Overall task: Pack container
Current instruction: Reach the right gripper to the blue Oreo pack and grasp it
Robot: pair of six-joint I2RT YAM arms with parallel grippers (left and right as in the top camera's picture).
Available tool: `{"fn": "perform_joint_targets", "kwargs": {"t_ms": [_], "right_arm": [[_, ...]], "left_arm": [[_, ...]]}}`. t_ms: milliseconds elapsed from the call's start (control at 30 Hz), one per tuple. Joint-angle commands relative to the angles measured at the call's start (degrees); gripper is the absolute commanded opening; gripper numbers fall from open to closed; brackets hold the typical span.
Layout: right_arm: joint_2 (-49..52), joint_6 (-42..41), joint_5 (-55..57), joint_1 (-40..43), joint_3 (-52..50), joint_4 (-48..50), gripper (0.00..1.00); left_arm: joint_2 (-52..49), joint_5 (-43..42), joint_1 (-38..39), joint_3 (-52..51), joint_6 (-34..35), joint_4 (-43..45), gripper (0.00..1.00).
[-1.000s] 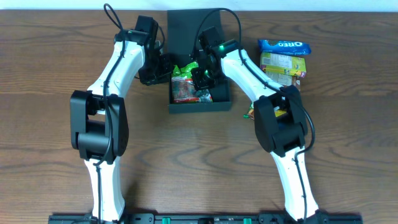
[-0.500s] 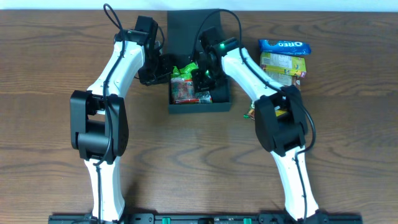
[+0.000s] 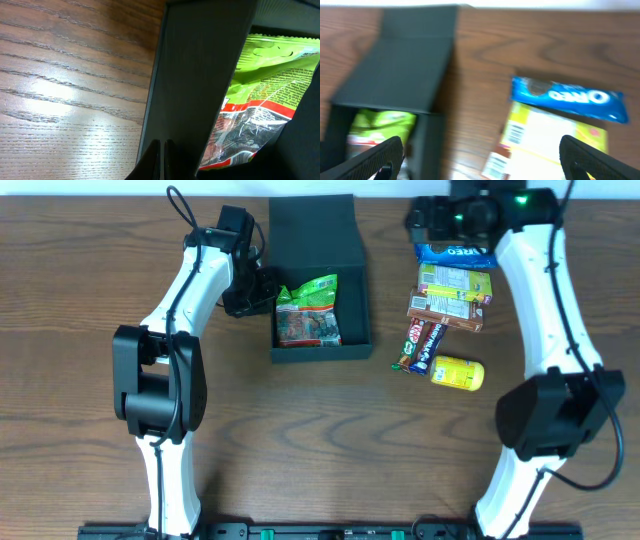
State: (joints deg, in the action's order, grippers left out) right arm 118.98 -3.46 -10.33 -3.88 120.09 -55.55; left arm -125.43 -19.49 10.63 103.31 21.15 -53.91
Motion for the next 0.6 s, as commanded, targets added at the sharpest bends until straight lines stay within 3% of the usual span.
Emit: {"fn": "perform_joint_targets", "kwargs": {"t_ms": [0, 100, 200, 233, 367, 400, 467, 567], "right_arm": [[2.69, 7.58, 1.55, 2.08, -0.85, -0.48, 0.99], [3.43, 11.91, 1.55, 3.85, -0.85, -0.59, 0.99], [3.96, 10.67, 1.6, 4.66, -0.85, -0.33, 0.99], [3.98, 7.54, 2.12, 4.79, -0.85, -0.2, 0.99], [4.33, -20.68, 4.04, 5.31, -0.85, -0.59, 0.99], [4.48, -24.57, 3.45, 5.29, -0.85, -0.59, 0.99], [4.55, -28.41, 3.15, 4.96, -0.85, 0.37, 0.99], [4.57, -24.44, 3.04, 3.34, -0.85, 4.0, 0.99]], "left_arm": [[-0.07, 0.42, 0.22, -0.55, -0.37, -0.24, 0.06], [-0.07, 0.42, 0.22, -0.55, -0.37, -0.26, 0.07], [-0.07, 0.42, 0.22, -0.55, -0.35, -0.26, 0.07], [-0.07, 0.42, 0.22, -0.55, -0.35, -0.26, 0.07], [-0.07, 0.39, 0.22, -0.55, -0.31, -0.24, 0.07], [-0.07, 0.42, 0.22, -0.55, -0.31, -0.24, 0.07], [-0.07, 0.42, 0.22, -0.55, -0.28, -0.24, 0.07], [-0.07, 0.39, 0.22, -0.55, -0.04, -0.26, 0.07]]}}
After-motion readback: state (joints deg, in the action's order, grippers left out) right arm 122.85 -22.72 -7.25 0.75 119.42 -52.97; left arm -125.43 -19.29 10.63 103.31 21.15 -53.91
